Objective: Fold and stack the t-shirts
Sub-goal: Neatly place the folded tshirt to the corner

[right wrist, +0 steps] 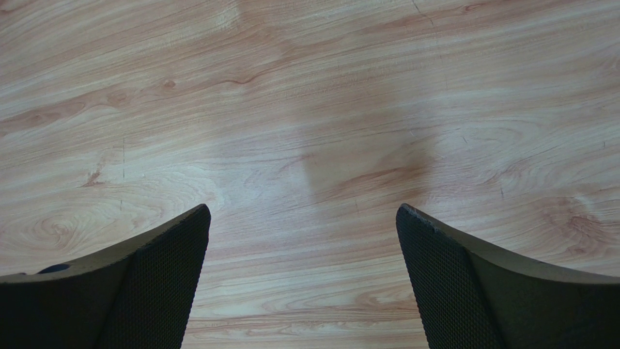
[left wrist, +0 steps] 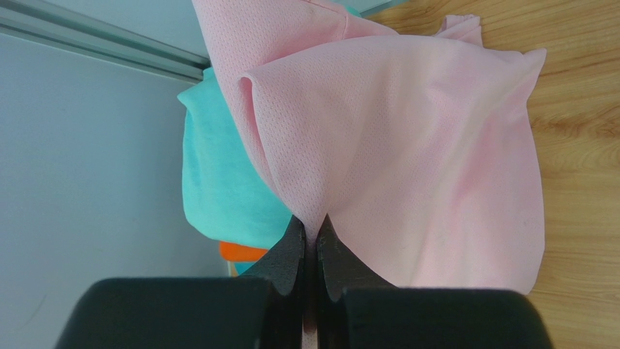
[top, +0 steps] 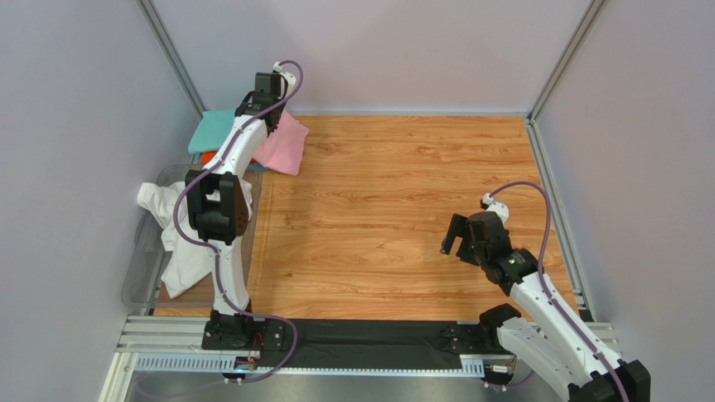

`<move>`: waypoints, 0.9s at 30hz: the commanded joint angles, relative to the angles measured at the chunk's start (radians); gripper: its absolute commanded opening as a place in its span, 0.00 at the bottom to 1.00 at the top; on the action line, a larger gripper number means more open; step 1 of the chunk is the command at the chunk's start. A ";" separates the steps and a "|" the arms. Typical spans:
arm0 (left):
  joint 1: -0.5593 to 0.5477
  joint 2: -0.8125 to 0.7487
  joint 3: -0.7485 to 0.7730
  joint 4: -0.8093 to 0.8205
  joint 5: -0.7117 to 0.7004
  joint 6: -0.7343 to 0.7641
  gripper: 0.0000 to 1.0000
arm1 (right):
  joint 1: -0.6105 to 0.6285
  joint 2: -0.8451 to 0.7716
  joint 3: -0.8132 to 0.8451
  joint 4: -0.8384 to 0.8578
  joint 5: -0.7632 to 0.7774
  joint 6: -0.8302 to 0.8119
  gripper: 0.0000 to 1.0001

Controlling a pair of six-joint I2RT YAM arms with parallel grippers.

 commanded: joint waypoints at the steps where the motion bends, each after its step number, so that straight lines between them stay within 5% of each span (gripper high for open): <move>1: 0.014 -0.048 0.069 0.004 0.008 0.030 0.00 | -0.001 0.006 0.012 0.032 0.044 -0.011 1.00; 27: 0.081 -0.174 0.142 -0.020 0.089 0.026 0.00 | 0.001 0.013 0.014 0.029 0.054 -0.010 1.00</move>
